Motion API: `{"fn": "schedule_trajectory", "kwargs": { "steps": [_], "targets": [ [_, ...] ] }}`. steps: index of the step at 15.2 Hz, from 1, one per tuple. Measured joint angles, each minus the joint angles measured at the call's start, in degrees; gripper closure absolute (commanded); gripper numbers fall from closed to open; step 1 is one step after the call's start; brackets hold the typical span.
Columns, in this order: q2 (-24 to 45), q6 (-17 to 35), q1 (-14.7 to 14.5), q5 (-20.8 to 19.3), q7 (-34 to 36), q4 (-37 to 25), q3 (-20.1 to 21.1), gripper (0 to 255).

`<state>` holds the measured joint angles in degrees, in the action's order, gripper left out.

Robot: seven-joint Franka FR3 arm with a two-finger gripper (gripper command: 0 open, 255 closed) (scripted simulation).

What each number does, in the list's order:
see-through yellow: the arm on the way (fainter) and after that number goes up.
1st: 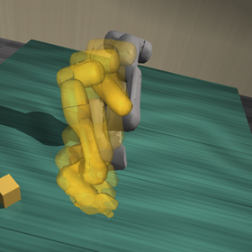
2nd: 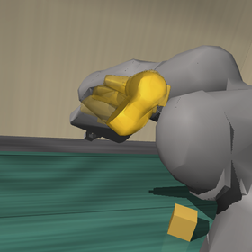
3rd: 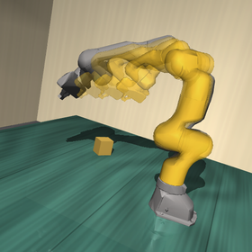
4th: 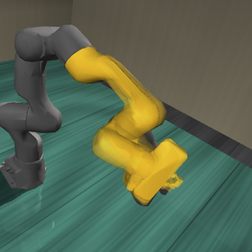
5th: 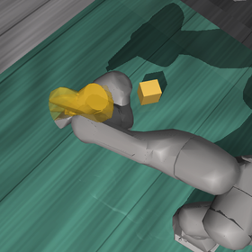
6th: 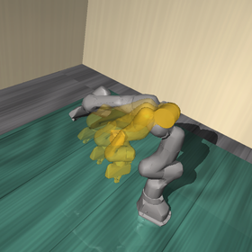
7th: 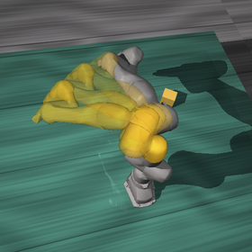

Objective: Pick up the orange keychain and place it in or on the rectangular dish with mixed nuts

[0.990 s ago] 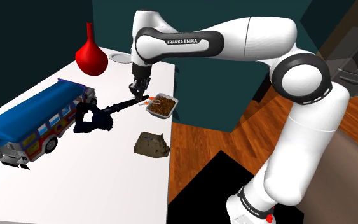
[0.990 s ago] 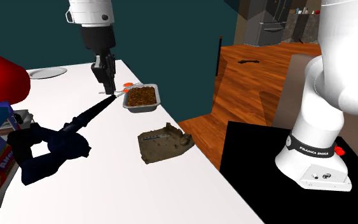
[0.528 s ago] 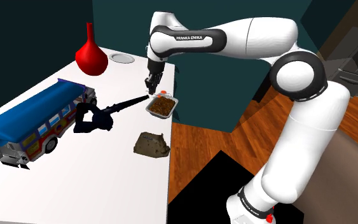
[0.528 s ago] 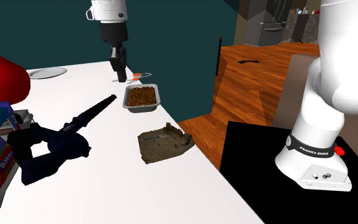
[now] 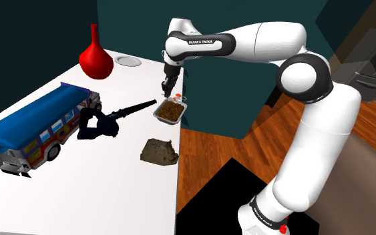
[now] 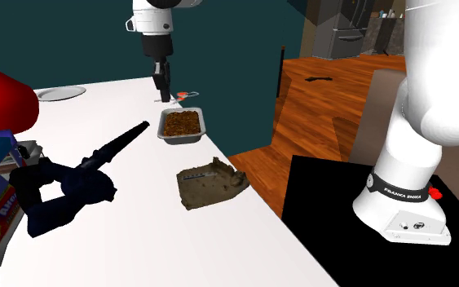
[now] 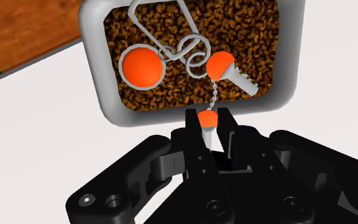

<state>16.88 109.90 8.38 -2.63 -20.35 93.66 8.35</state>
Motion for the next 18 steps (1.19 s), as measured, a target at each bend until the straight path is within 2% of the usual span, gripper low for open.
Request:
{"fn": "schedule_trajectory", "kwargs": {
  "steps": [11, 17, 18],
  "targets": [
    [2.4, 7.5, 0.0, -0.5, 0.3, 5.1, -0.2, 255],
    [2.5, 8.0, 0.0, -0.5, 0.2, 5.5, -0.2, 255],
    [2.5, 8.0, 0.0, -0.5, 0.2, 5.5, -0.2, 0]
  ]
}}
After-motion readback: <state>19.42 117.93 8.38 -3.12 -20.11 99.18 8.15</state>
